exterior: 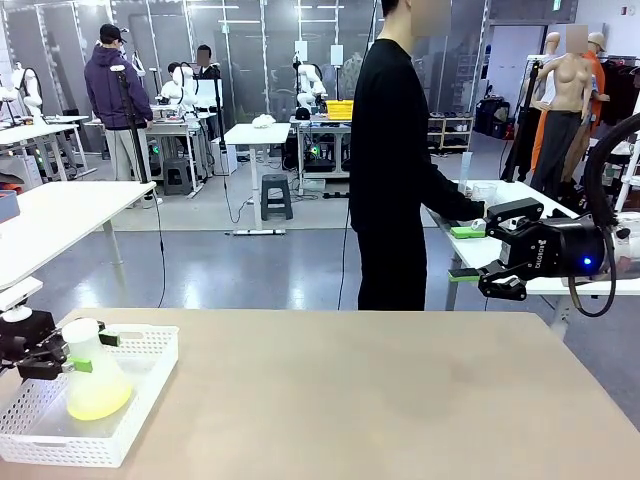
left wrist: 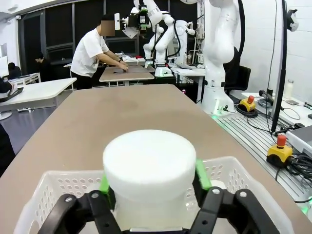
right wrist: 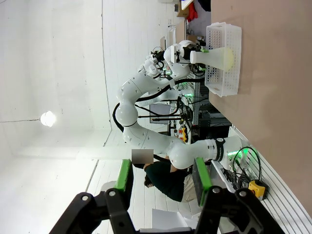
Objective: Prepare the solutions needed for the experiment.
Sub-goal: When the human places the Big flask in the center of the table, pick up the Big flask and place it in the left Organizing basket.
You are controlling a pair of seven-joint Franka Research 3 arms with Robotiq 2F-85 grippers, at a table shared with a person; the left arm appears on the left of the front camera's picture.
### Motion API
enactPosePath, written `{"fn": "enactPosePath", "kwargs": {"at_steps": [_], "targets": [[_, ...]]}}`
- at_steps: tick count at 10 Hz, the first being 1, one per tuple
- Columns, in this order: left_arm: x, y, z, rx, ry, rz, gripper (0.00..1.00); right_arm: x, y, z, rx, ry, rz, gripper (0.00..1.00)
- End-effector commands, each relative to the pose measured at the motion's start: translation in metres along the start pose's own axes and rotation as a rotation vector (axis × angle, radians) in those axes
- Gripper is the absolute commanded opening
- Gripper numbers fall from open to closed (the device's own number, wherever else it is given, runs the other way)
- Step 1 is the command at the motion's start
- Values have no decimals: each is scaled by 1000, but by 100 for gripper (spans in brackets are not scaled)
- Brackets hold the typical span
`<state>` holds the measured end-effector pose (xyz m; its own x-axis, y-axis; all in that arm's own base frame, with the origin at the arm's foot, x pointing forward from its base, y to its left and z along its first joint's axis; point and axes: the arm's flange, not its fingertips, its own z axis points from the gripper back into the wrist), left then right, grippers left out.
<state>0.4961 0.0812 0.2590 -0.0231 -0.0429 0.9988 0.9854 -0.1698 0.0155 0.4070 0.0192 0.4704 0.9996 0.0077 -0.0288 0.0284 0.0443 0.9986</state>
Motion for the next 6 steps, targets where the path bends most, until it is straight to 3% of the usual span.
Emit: {"fn": "enactPosePath", "kwargs": {"at_steps": [1, 6], "targets": [[-3, -6, 3, -12, 16, -14, 100, -1, 0, 0, 4, 4, 2, 63], [1, -6, 11, 67, 16, 12, 100, -1, 0, 0, 4, 4, 2, 63]]}}
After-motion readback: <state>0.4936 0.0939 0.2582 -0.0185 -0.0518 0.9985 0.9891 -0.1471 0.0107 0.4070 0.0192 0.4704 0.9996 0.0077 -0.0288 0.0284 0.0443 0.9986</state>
